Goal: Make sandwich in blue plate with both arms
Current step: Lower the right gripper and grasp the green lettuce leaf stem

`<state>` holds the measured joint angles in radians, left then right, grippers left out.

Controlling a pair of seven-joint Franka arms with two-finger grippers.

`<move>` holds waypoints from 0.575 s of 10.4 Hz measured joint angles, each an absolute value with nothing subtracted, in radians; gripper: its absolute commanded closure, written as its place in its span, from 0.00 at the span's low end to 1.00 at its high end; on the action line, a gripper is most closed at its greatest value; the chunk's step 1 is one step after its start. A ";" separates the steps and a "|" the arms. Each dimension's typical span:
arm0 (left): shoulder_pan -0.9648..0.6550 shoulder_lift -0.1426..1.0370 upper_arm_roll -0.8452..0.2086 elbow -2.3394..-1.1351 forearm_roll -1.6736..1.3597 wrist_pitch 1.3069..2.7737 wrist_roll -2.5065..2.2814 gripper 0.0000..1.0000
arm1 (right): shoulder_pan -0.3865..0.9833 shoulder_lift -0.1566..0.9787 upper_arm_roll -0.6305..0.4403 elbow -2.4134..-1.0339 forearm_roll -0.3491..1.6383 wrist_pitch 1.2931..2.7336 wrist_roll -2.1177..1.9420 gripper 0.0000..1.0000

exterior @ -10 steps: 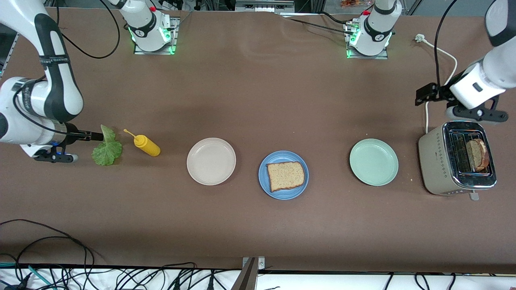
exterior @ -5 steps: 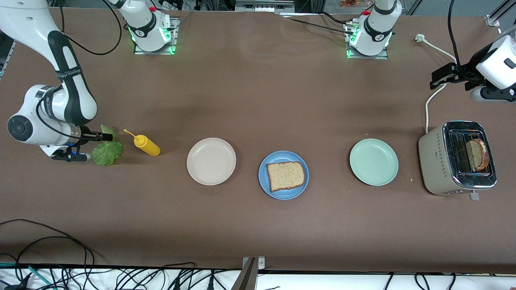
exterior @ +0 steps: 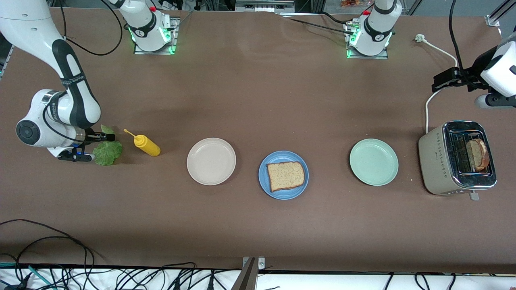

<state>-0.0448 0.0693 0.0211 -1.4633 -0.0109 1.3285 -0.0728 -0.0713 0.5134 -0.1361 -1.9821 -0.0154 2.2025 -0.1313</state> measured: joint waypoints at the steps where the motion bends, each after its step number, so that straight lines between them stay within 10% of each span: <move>1: -0.046 0.070 0.025 -1.461 -0.011 1.328 -0.073 0.00 | -0.073 0.513 -0.136 -1.982 -0.015 2.202 -0.136 0.92; 6: -0.054 0.071 0.027 -1.461 -0.011 1.327 -0.086 0.00 | -0.094 0.513 -0.136 -1.982 -0.015 2.202 -0.179 1.00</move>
